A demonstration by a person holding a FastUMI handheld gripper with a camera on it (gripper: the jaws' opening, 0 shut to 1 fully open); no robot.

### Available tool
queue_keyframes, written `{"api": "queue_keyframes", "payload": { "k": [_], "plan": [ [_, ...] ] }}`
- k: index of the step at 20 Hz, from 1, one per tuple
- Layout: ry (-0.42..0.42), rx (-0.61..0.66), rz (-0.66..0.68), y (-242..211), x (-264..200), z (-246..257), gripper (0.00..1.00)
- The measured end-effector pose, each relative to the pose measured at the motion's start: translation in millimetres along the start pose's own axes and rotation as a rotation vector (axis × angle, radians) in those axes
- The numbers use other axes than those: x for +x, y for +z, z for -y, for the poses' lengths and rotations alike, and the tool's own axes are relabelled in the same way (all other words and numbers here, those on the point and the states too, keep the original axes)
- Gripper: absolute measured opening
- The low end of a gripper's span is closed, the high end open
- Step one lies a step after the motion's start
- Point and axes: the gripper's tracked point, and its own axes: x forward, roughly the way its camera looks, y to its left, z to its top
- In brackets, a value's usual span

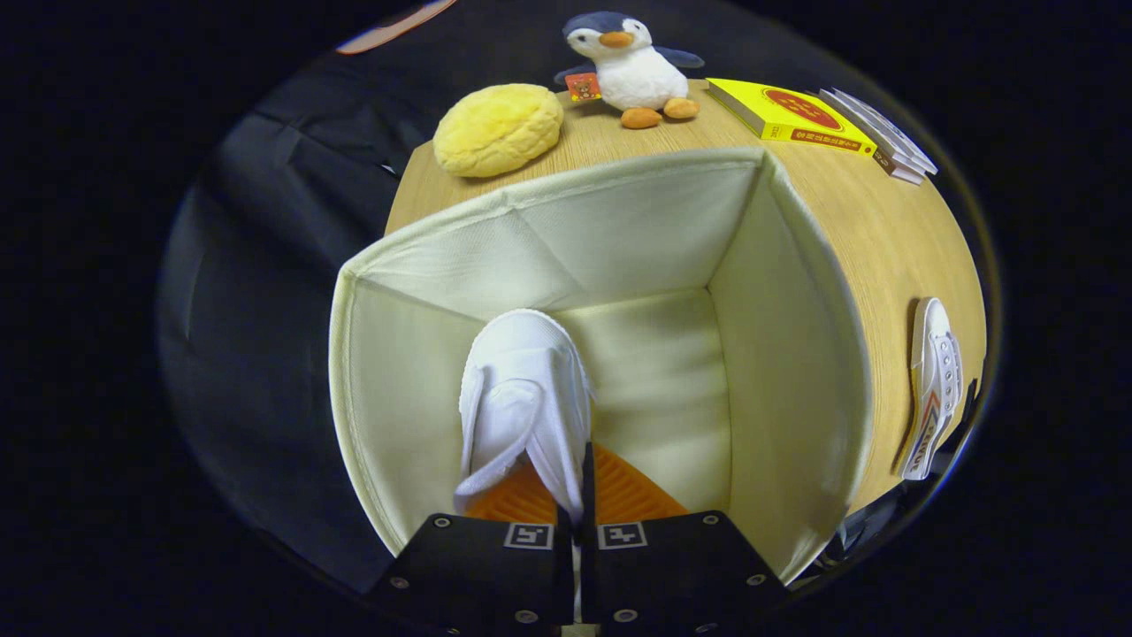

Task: Open the storage box then place both shoes into the box .Put the left shoe in first, then the right shoe, with the right side of both shoes facing outward in a uniform manner.

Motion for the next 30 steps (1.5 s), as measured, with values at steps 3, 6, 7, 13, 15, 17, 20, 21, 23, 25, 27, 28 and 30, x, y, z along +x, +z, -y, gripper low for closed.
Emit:
{"api": "queue_keyframes", "payload": {
  "k": [3,6,7,13,15,17,20,21,23,25,27,28,30],
  "plan": [
    [0.013,0.003,-0.007,-1,14,-4,0.06],
    [0.044,-0.001,-0.093,-20,20,-12,0.22],
    [0.053,-0.019,-0.086,-18,17,-10,0.24],
    [0.234,-0.016,-0.102,-15,-27,-16,0.44],
    [0.328,-0.002,-0.087,-10,-52,-14,0.51],
    [0.417,-0.031,-0.066,-5,-76,-11,0.57],
    [0.509,-0.096,0.006,1,-111,2,0.64],
    [0.533,-0.114,0.035,3,-122,10,0.65],
    [0.550,-0.142,0.100,8,-134,35,0.71],
    [0.538,-0.150,0.142,12,-144,67,0.78],
    [0.556,-0.122,0.204,23,-160,91,0.80],
    [0.559,-0.114,0.237,28,-166,106,0.80],
    [0.508,-0.111,0.281,31,-168,148,0.85]
  ]
}}
